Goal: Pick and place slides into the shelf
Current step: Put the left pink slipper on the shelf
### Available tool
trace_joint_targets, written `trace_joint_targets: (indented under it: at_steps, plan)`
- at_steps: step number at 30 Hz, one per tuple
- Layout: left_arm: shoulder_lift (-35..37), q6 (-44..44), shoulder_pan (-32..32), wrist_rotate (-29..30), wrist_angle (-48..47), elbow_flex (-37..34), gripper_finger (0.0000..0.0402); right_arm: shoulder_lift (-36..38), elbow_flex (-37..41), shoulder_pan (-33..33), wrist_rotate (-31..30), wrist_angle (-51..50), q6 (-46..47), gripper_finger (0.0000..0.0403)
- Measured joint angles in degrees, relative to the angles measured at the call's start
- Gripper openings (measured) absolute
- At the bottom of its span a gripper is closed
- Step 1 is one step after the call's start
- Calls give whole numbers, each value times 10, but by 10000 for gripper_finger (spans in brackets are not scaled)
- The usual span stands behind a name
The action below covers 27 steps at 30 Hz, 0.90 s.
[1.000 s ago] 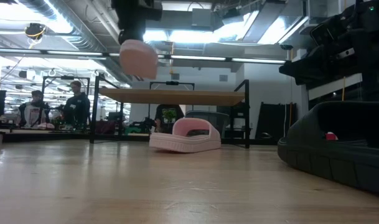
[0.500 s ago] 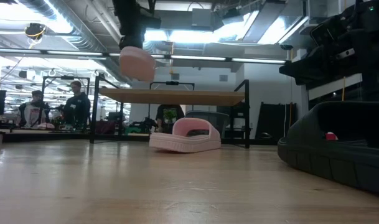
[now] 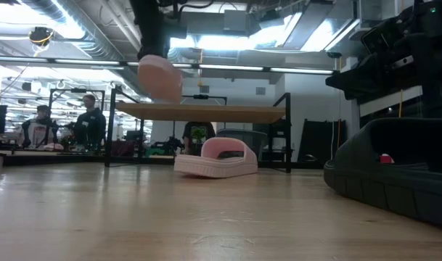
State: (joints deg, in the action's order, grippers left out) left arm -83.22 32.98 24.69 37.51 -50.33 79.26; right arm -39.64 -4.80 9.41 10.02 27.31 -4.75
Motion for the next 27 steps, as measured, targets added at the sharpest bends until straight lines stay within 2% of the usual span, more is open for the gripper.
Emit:
trace_joint_targets:
  at_steps: [8,12,16,22,27]
  plan:
    - [7,4,24,-52,6,1,1,0,0,0,-7,1,-3,7]
    - [11,5,29,-54,5,0,1,0,0,0,-38,1,-4,7]
    - [25,12,31,-56,8,0,1,0,0,0,-44,3,-12,7]
    - [76,12,47,-174,28,0,1,0,0,0,-46,11,-20,7]
    - [105,36,49,-186,60,-25,1,0,0,0,-46,24,-30,7]
